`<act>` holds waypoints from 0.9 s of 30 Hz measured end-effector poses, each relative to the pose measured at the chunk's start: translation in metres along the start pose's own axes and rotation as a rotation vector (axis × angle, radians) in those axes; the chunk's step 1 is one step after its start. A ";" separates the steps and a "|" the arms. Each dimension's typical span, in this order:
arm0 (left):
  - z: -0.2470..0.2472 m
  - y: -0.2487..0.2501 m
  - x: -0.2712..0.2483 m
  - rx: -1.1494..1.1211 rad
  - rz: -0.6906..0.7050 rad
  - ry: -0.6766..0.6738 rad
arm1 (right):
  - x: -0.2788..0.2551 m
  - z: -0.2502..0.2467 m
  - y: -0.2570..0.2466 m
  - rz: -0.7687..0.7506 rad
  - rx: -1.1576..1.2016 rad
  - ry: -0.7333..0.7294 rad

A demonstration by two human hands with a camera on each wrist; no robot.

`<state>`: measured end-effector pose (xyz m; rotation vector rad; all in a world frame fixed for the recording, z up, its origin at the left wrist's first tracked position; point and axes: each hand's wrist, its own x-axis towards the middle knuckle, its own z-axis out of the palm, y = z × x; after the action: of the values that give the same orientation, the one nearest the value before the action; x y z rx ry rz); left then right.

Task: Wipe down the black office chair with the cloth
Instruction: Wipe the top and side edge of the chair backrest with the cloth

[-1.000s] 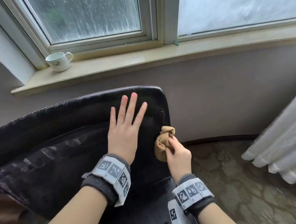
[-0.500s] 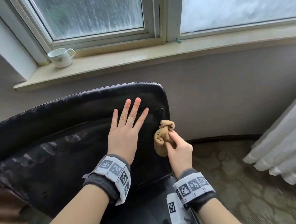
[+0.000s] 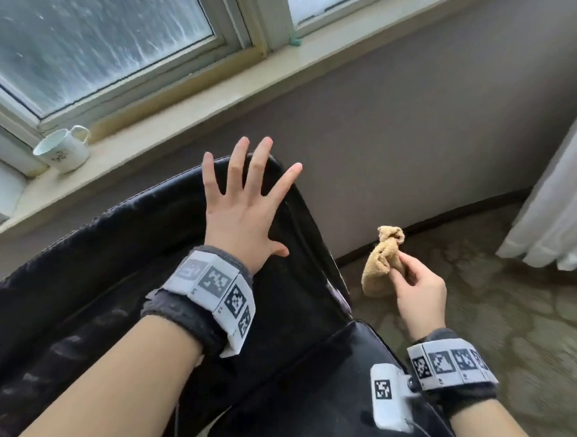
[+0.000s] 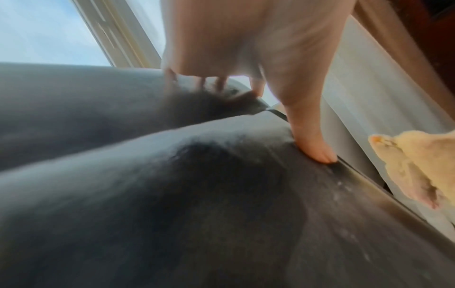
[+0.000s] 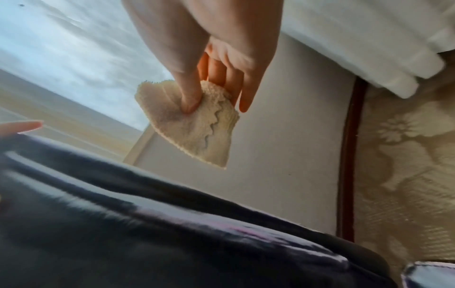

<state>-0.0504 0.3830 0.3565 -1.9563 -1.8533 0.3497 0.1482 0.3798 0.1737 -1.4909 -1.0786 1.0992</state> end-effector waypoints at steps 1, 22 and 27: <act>0.001 0.001 0.002 0.004 -0.013 0.001 | 0.002 -0.001 0.008 0.020 0.013 0.007; 0.013 0.042 0.001 0.159 0.262 -0.153 | -0.054 0.069 0.017 -0.380 0.156 -0.251; 0.016 0.047 0.008 0.110 0.178 -0.192 | -0.057 0.068 0.050 -0.346 0.090 -0.149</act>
<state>-0.0149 0.3923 0.3216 -2.0779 -1.7345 0.7016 0.0756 0.3299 0.1227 -1.1125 -1.3161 1.0086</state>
